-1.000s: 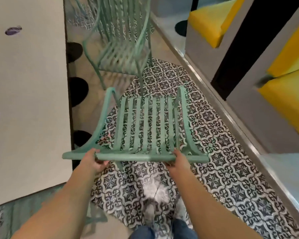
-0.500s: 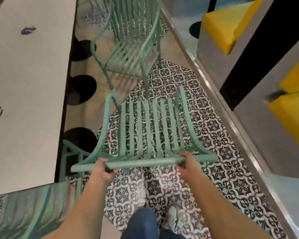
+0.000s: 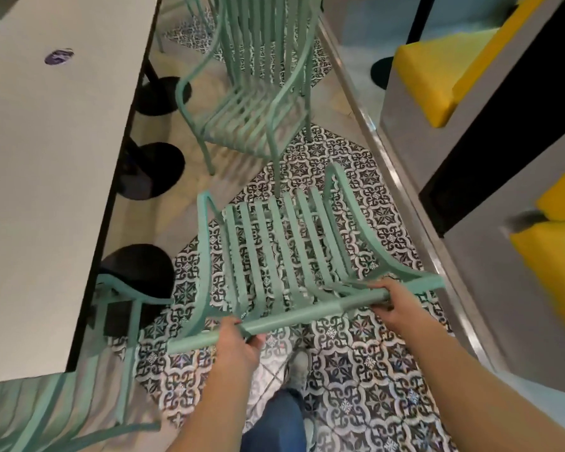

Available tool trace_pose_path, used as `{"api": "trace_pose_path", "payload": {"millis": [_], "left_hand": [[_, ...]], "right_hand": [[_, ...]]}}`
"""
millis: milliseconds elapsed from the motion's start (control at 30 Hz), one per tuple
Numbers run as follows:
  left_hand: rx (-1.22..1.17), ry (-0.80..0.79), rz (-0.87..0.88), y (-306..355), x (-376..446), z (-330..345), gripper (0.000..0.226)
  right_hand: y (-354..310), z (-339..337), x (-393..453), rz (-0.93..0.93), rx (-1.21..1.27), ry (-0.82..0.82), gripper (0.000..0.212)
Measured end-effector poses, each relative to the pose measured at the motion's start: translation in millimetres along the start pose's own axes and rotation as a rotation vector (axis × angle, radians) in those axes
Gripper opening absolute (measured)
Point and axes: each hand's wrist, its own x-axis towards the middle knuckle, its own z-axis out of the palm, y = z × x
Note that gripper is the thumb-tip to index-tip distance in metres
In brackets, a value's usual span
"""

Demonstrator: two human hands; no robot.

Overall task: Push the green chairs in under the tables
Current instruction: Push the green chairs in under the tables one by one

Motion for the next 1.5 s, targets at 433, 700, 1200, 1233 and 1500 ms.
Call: {"api": "trace_pose_path", "payload": {"millis": [433, 700, 1200, 1233, 1500], "left_hand": [[0.522, 0.021, 0.238, -39, -5, 23, 0.056], [1.808, 0.241, 1.418, -40, -18, -1, 0.038], [2.262, 0.126, 1.216, -47, -12, 16, 0.063], [2.255, 0.132, 1.206, -55, -12, 15, 0.064], [2.103, 0.268, 1.151, -110, -18, 36, 0.101]], "right_hand": [[-61, -4, 25, -0.031, 0.012, 0.035, 0.016], [-65, -56, 24, -1.141, -1.368, 0.041, 0.085], [-99, -45, 54, -1.237, -2.067, -0.376, 0.067], [-104, -48, 59, -1.242, -2.091, -0.408, 0.069], [-157, -46, 83, -1.302, -2.264, -0.561, 0.083]]}}
